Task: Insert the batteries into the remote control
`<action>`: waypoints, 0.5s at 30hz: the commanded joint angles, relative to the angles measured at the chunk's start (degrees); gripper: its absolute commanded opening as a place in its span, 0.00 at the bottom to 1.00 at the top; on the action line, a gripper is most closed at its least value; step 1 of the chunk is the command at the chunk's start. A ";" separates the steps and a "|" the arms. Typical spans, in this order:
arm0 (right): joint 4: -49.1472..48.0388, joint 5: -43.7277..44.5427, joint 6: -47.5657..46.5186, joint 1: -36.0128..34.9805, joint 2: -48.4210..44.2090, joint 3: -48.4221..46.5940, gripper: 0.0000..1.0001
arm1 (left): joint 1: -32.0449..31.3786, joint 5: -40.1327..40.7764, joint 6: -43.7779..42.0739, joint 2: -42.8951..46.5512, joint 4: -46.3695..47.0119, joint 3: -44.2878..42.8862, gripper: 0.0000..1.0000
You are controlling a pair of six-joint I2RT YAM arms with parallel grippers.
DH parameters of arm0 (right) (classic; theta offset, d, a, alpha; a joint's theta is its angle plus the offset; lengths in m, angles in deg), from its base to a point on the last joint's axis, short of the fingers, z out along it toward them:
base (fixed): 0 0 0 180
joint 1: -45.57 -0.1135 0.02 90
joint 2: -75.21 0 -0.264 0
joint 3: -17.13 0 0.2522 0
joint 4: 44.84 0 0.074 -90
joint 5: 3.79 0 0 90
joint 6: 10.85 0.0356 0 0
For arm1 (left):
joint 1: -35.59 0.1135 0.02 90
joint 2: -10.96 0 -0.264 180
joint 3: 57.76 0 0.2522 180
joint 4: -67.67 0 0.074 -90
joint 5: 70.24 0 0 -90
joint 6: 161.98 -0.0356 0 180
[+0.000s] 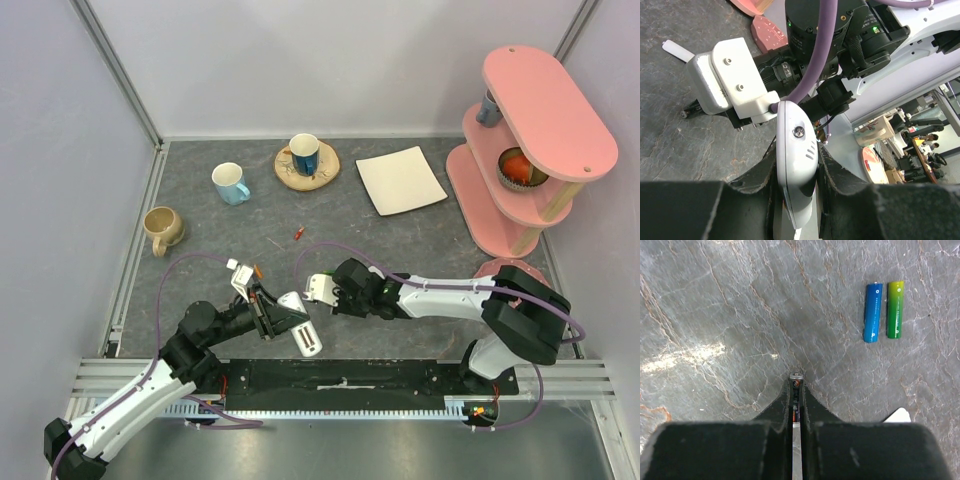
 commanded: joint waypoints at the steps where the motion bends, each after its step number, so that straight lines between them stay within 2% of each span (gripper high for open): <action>1: 0.83 -3.08 -0.70 0.66 1.19 -0.54 0.12 | 0.24 0.74 -0.40 0.49 1.18 1.31 0.02; 4: 0.83 -2.38 -0.26 0.84 0.22 -0.63 0.23 | 0.24 0.83 -0.58 0.49 1.18 1.31 0.02; 15: 1.71 1.22 0.96 1.28 -2.94 -0.54 0.33 | 0.24 1.00 -0.93 0.41 0.21 0.96 0.02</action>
